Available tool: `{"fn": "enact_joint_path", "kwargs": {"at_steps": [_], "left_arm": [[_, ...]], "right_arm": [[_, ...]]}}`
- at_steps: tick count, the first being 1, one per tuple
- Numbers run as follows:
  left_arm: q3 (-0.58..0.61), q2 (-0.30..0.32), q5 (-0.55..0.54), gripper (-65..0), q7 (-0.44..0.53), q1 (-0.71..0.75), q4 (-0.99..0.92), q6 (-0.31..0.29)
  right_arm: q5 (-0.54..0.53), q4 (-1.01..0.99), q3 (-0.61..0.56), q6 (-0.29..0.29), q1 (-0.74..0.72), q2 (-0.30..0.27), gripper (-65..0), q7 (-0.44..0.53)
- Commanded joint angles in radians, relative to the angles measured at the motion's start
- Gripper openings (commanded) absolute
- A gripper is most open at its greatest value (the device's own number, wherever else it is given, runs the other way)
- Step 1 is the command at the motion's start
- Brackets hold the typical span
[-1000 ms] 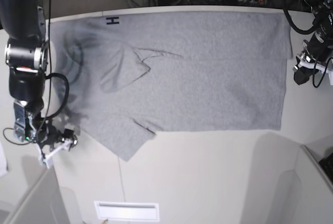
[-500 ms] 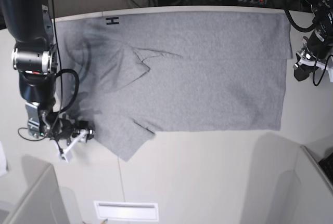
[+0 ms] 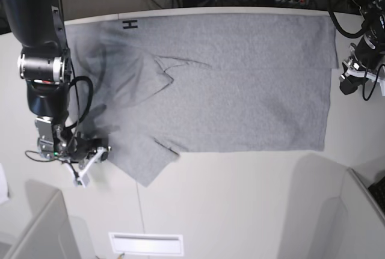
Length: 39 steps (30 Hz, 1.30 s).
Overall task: Fold the T-shirt properly
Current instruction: 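Move both grippers to the hem corners of the shirt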
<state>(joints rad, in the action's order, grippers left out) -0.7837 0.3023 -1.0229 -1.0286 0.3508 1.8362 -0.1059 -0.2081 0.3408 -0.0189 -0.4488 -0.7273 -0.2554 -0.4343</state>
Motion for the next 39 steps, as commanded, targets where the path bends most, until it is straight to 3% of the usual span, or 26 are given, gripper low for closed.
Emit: {"fn": "enact_joint_path", "kwargs": {"at_steps": [1,3,6,12,13,17,19,22,25,32,39], "left_arm": [[-0.003,0.016,-0.014,-65.0,0.015,0.0,-0.008,-0.005],[0.002,0.018,-0.014,-65.0,0.015,-0.016,-0.056,-0.005],[0.004,0.018,0.02,-65.0,0.015,-0.052,-0.134,-0.005],[0.005,0.015,0.26,-65.0,0.015,-0.157,-0.145,-0.005],[0.005,0.015,0.287,-61.1,0.015,-0.178,-0.151,-0.005],[0.019,0.015,0.349,-30.4,0.015,-0.286,-0.217,-0.005],[0.08,0.018,0.395,-16.9,0.018,-0.362,-0.306,-0.005],[0.192,0.042,0.47,-6.4,0.021,-0.491,-0.435,-0.008],[0.286,0.045,0.523,-8.4,0.04,-0.62,-0.565,-0.008],[0.441,0.077,0.536,-16.9,0.219,-0.82,-0.883,-0.01],[0.611,0.1,0.534,-17.6,0.359,-0.95,-1.14,-0.01]], "right_arm": [[0.025,-0.003,0.0,0.009,0.004,0.005,-53.4,-0.042],[0.028,-0.003,0.001,0.034,0.007,0.006,-65.0,-0.042],[0.028,-0.001,0.003,0.04,0.007,0.009,-65.0,-0.042],[0.028,-0.001,0.003,0.04,0.005,0.011,-65.0,-0.044],[0.028,-0.001,0.003,0.04,0.005,0.011,-65.0,-0.044],[0.028,-0.001,0.003,0.04,0.005,0.011,-65.0,-0.045],[0.028,-0.001,0.003,0.04,0.005,0.011,-65.0,-0.045],[0.028,-0.001,0.003,0.04,0.004,0.011,-65.0,-0.045],[0.028,-0.001,0.003,0.04,0.004,0.011,-65.0,-0.045],[0.028,0.031,0.003,0.04,0.005,0.006,-65.0,-0.045],[0.028,0.04,0.003,0.04,0.002,0.003,-65.0,-0.045]]}}
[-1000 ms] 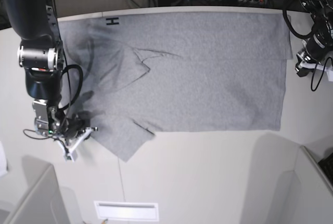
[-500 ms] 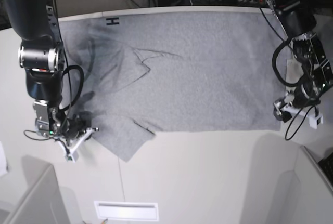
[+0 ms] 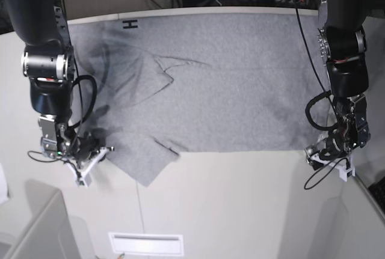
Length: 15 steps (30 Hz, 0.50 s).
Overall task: Fold the T-shirt properly
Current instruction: 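Move both grippers to the hem corners of the shirt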
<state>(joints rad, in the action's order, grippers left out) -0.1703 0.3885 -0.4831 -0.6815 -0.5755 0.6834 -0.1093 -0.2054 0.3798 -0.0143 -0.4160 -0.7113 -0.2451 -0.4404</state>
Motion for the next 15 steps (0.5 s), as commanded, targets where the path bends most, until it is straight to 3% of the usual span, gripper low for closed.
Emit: {"fn": "enact_joint_path", "kwargs": {"at_steps": [1,11,13,15], "left_arm": [[0.007,0.014,-0.004,-17.3,0.024,-0.031,-0.009,-0.007],[0.078,0.01,-0.012,-18.3,0.061,-0.033,-0.084,-0.007],[0.078,0.008,-0.012,-22.5,0.059,-0.008,-0.074,-0.007],[0.078,0.007,-0.012,-32.4,0.059,0.01,-0.066,-0.007]], "right_arm": [[0.025,0.002,-0.002,0.007,-0.014,-0.007,-65.0,-0.039],[0.025,0.002,-0.002,0.007,-0.014,-0.003,-65.0,-0.039],[0.025,0.002,-0.003,0.007,-0.014,-0.004,-65.0,-0.039],[0.025,0.002,-0.003,0.007,-0.014,-0.006,-65.0,-0.039]]}}
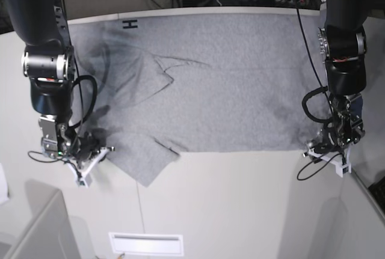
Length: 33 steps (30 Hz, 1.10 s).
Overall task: Fold the T-shirt properly
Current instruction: 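Move both grippers to the hem corners of the shirt, then grasp the hem corners with both grippers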
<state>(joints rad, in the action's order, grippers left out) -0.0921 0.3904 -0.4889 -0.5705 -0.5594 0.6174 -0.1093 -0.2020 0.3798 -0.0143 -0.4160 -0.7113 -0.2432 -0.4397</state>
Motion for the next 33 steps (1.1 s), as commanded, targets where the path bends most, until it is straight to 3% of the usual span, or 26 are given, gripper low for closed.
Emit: {"fn": "enact_joint_path", "kwargs": {"at_steps": [1,6,12,16,20,24,33], "left_arm": [[-0.001,0.005,-0.006,-38.0,-0.052,0.0,0.0,-0.007],[0.009,0.005,0.0,-65.0,-0.047,0.019,0.0,-0.007],[0.005,0.009,-0.004,-65.0,-0.05,0.017,0.017,-0.007],[-0.001,0.009,-0.008,-65.0,-0.053,0.077,0.163,-0.007],[-0.002,0.009,-0.008,-65.0,-0.055,0.121,0.253,-0.007],[-0.002,0.006,-0.008,-65.0,-0.125,0.147,0.332,-0.007],[-0.004,0.011,-0.008,-65.0,-0.133,0.261,0.589,-0.002]], "right_arm": [[0.022,0.002,-0.003,0.007,-0.014,-0.008,-65.0,-0.04],[0.022,0.002,-0.002,0.007,-0.009,-0.008,-65.0,-0.035],[0.022,0.02,-0.002,0.082,-0.009,-0.002,-65.0,-0.034],[0.022,0.181,-0.002,0.104,0.043,-0.002,-65.0,-0.04],[0.022,0.336,-0.002,0.162,0.097,-0.002,-65.0,-0.084],[0.023,0.431,-0.002,0.167,0.126,-0.003,-65.0,-0.106],[0.025,0.566,-0.002,0.168,0.184,-0.005,-65.0,-0.127]]}}
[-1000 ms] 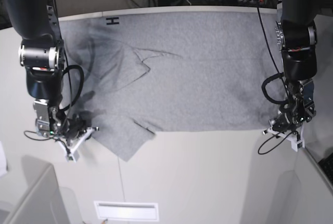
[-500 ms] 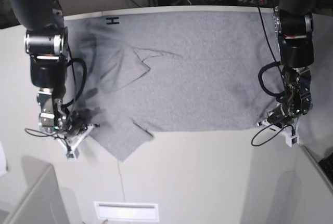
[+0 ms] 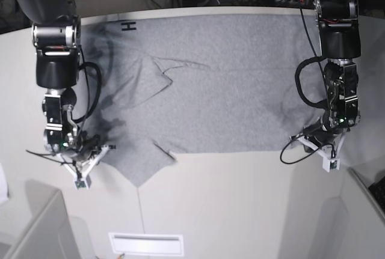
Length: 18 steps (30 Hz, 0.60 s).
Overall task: Fold the T-shirt properly
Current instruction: 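Grasp the hem corners with both grippers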
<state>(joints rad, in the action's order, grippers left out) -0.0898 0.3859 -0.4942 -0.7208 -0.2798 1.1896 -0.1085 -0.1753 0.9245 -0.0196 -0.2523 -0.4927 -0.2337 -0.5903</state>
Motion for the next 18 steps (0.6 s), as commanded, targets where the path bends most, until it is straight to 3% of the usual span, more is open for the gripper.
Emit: {"fn": "enact_joint_path", "kwargs": {"at_steps": [1,6,13,18], "left_arm": [[-0.017,0.015,-0.002,-65.0,0.007,-0.008,0.031,-0.003],[-0.189,0.008,-0.002,-65.0,-0.116,0.043,0.186,-0.007],[-0.202,0.008,-0.002,-65.0,-0.205,0.104,0.356,-0.007],[-0.261,0.008,-0.004,-65.0,-0.211,0.172,0.467,-0.007]], "right_arm": [[-0.002,0.034,0.004,0.005,-0.027,-0.014,-65.0,0.019],[-0.003,0.089,0.004,0.005,0.004,-0.016,-65.0,-0.007],[-0.003,0.133,0.005,0.005,0.022,-0.013,-65.0,-0.012],[-0.003,0.218,0.005,0.006,0.073,-0.013,-65.0,-0.013]]}}
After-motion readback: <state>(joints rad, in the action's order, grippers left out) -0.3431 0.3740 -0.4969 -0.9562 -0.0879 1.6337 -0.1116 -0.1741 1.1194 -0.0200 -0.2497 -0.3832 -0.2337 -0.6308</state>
